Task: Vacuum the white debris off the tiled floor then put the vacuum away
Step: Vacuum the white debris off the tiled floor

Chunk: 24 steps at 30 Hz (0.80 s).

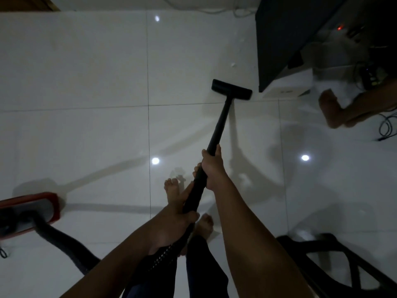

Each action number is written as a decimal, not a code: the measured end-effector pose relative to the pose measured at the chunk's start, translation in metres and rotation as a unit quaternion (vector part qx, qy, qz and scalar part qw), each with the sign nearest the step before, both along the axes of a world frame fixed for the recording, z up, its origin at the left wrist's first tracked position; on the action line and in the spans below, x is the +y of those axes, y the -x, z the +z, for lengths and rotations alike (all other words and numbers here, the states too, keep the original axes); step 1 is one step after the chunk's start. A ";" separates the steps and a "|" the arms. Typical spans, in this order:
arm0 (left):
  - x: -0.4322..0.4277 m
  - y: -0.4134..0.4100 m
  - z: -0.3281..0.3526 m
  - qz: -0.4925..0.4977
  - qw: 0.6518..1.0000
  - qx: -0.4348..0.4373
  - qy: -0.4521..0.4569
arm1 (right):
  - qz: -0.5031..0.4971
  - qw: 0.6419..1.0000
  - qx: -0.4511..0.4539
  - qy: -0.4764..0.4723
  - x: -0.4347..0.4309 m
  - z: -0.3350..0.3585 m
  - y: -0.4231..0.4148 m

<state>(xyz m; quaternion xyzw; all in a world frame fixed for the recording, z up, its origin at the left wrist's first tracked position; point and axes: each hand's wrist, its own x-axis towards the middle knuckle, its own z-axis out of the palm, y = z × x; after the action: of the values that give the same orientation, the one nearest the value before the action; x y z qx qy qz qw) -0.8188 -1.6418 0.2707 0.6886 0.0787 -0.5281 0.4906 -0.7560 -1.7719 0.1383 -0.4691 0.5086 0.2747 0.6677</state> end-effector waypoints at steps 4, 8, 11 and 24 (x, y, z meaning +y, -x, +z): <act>0.004 -0.002 -0.015 -0.001 1.000 -0.015 -0.021 | -0.012 1.000 -0.004 0.003 0.001 -0.010 -0.004; 0.007 -0.027 -0.038 0.013 0.999 0.003 -0.038 | -0.004 1.000 -0.005 0.013 0.000 -0.021 -0.036; 0.005 -0.051 -0.058 -0.004 0.998 -0.003 -0.056 | -0.001 1.000 0.005 0.023 -0.002 -0.026 -0.066; -0.004 -0.189 -0.053 -0.025 0.998 -0.039 0.032 | -0.025 0.999 0.013 0.035 -0.016 -0.044 -0.197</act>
<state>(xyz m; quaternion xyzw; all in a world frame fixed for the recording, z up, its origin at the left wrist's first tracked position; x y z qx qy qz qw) -0.6299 -1.6460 0.2177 0.6946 0.0255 -0.5151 0.5015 -0.5593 -1.7878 0.0944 -0.4758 0.5379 0.2461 0.6510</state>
